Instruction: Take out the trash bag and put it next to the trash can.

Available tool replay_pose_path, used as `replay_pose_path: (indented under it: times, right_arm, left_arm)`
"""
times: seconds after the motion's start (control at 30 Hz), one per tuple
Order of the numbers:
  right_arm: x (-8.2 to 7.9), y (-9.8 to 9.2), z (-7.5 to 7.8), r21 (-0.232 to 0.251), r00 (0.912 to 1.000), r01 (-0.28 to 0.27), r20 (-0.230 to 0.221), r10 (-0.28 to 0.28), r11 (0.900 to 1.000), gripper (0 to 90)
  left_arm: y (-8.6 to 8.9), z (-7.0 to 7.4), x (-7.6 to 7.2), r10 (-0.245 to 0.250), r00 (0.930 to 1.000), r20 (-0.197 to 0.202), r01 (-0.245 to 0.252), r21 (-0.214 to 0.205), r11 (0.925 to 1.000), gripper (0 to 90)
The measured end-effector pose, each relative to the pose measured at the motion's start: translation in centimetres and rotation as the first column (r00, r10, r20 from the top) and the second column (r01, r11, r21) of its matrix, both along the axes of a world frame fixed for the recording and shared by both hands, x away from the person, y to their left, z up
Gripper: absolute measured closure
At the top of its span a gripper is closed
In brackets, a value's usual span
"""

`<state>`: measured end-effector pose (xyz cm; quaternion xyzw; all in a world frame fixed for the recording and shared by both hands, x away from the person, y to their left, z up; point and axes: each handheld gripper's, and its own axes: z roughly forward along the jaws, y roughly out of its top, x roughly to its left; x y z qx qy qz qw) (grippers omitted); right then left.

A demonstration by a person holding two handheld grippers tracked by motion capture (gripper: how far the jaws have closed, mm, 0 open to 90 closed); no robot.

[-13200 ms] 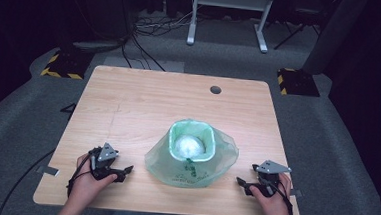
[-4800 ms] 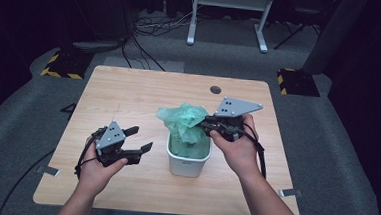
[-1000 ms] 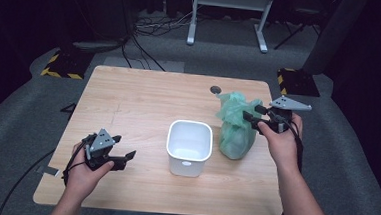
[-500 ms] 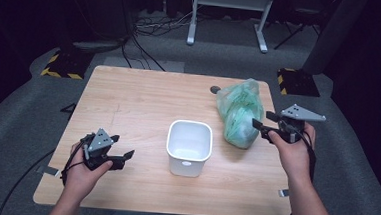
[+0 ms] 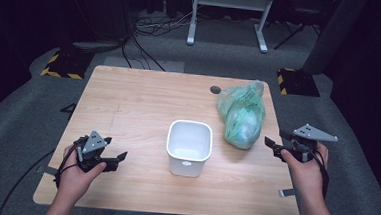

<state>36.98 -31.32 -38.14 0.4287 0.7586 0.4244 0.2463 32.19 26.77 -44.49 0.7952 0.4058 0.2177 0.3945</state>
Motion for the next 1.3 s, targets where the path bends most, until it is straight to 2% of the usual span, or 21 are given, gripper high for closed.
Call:
replay_pose_path:
  times: [0.23,0.37,0.57,0.87,1.3]
  right_arm:
    - [-0.8,-1.0,-2.3,-0.012,0.9991,0.008,-0.042,-0.009,0.9999,32.5]
    - [-1.2,-1.3,-3.5,0.013,0.9984,-0.004,-0.056,0.004,0.9999,31.0]
    - [-1.6,-1.6,-5.2,0.006,0.9971,0.007,-0.076,-0.006,1.0,28.7]
    - [-2.3,-2.0,-7.7,-0.003,0.9937,0.03,-0.108,-0.03,0.9995,25.2]
    - [-3.1,-2.3,-10.3,-0.025,0.9891,0.044,-0.14,-0.047,0.9987,23.1]
  left_arm:
    - [1.6,-0.9,-0.3,0.025,0.9994,-0.024,-0.025,0.015,0.9996,23.5]
    - [2.4,-1.6,-0.3,0.033,0.9988,-0.036,-0.032,0.028,0.9991,22.8]
    - [3.4,-2.3,-0.3,0.05,0.9973,-0.053,-0.049,0.027,0.9984,21.6]
    - [4.4,-3.1,-0.3,0.05,0.9956,-0.08,-0.048,0.029,0.9984,18.8]
    - [5.4,-4.1,-0.3,0.073,0.9934,-0.088,-0.069,0.056,0.9961,18.0]
